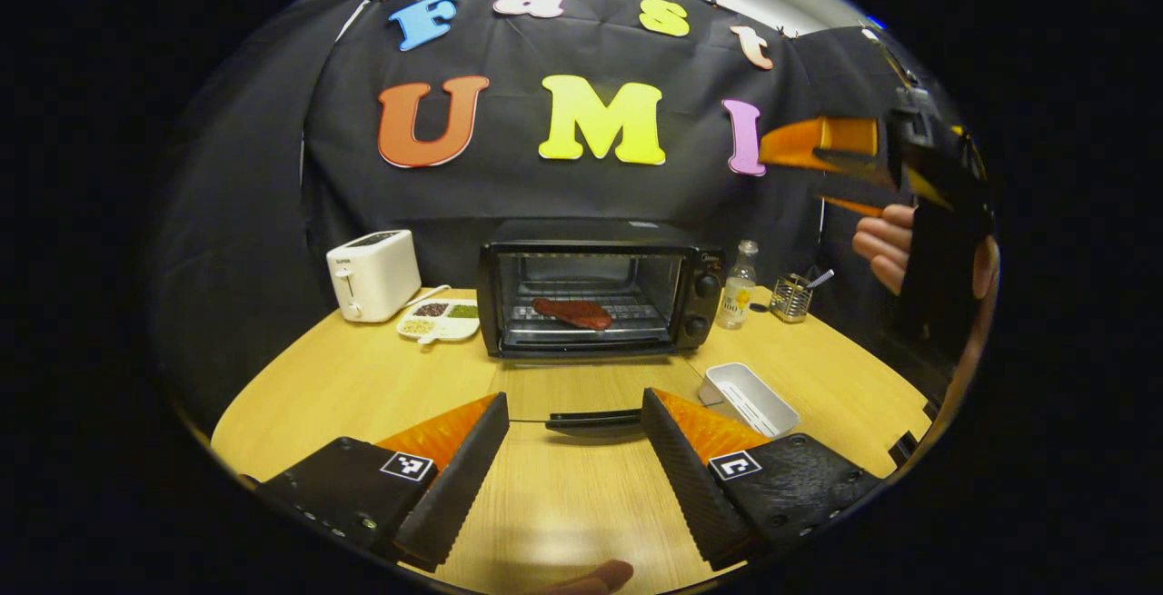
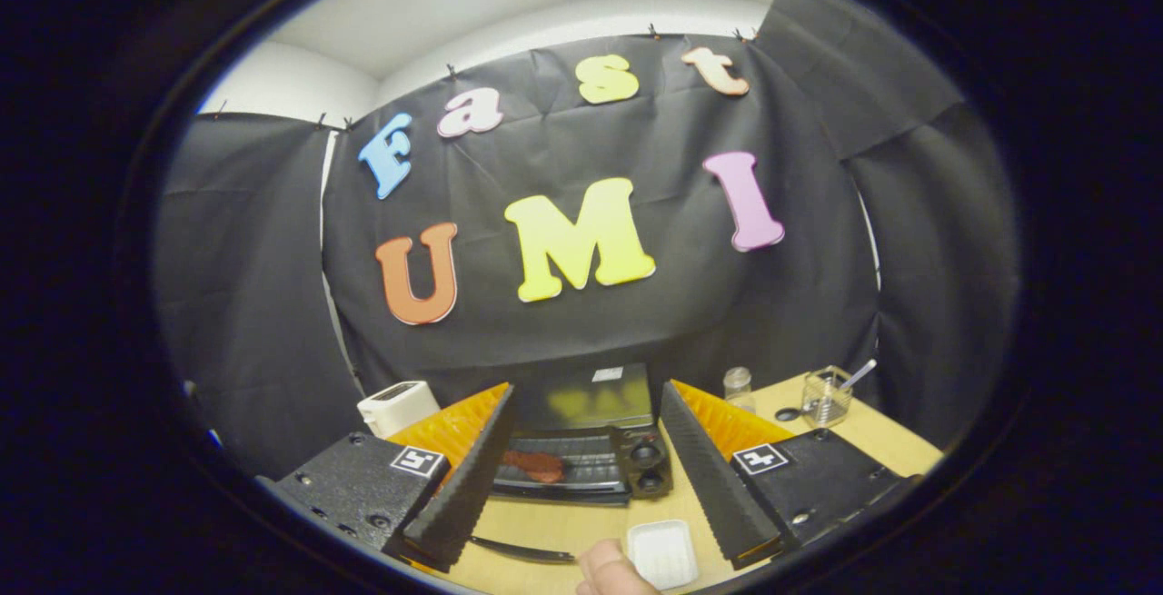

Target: Open the electric oven with the left hand, put the food in, and close the electric oven.

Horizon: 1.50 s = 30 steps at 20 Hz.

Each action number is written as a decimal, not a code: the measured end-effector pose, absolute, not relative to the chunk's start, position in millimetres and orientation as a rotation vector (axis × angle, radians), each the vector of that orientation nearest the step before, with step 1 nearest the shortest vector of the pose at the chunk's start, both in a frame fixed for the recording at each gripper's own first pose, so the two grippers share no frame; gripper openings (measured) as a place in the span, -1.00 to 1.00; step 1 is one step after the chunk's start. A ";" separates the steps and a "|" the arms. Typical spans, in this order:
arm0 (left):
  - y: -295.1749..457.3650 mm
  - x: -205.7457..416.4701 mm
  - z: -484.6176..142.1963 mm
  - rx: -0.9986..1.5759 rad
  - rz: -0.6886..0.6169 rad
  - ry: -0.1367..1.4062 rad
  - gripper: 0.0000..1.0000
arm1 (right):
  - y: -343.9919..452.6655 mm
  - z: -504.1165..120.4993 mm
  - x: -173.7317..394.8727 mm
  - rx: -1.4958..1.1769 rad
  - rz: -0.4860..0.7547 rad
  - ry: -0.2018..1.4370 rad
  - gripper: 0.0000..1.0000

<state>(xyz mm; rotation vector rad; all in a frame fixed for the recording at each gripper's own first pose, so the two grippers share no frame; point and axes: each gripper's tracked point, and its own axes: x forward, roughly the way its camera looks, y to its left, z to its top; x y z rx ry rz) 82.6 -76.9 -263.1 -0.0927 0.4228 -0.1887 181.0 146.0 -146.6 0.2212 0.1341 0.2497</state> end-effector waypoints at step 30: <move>-120.4 132.9 -366.9 -0.061 -0.172 0.738 0.87 | -10.8 -85.2 86.2 0.080 0.103 -0.042 0.92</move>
